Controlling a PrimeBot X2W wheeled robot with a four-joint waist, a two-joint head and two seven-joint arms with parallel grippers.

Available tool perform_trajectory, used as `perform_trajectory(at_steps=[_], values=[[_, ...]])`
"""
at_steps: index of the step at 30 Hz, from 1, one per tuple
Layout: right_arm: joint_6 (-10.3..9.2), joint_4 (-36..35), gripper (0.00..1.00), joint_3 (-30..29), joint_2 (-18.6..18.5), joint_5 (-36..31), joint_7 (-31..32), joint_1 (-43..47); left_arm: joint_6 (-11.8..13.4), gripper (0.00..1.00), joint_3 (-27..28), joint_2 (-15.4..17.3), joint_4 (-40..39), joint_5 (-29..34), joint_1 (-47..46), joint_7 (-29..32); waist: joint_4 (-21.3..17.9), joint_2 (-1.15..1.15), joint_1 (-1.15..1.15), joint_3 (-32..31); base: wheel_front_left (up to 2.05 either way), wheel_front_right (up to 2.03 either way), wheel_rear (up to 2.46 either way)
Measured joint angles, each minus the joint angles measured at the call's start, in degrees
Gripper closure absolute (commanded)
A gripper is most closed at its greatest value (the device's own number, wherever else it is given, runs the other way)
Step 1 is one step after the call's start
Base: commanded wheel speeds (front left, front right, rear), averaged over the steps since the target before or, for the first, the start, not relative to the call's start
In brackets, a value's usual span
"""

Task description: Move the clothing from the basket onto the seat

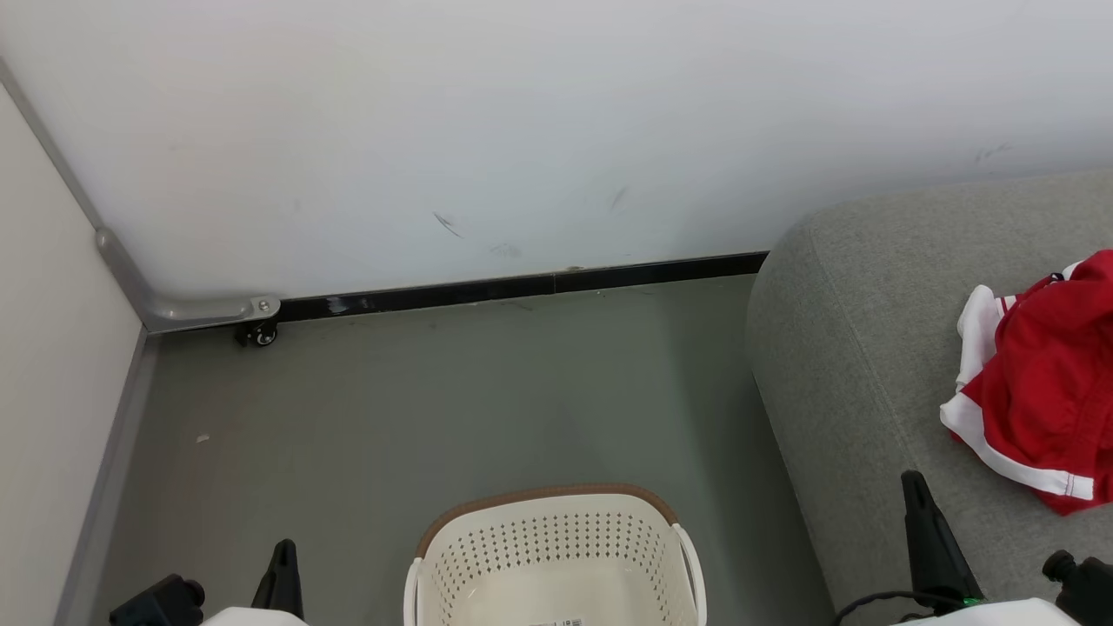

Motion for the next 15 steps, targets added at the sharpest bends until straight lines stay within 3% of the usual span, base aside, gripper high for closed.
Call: perform_trajectory(at_steps=[8, 15], values=[[0.0, 0.3, 1.0, -0.1, -0.4, 6.9, 1.2, -0.9, -1.6, 1.0, 1.5, -0.8, -0.4, -6.1, -0.9, 1.7, 0.0, 0.0, 0.21, -0.1, 0.0, 0.0, 0.0], [0.0, 0.8, 1.0, -0.2, -0.8, 12.8, 2.2, -1.1, -3.2, 1.0, 2.7, -1.0, -0.6, -11.5, -0.9, 3.1, 0.1, 0.0, 0.15, 0.0, 0.0, 0.0, 0.0]])
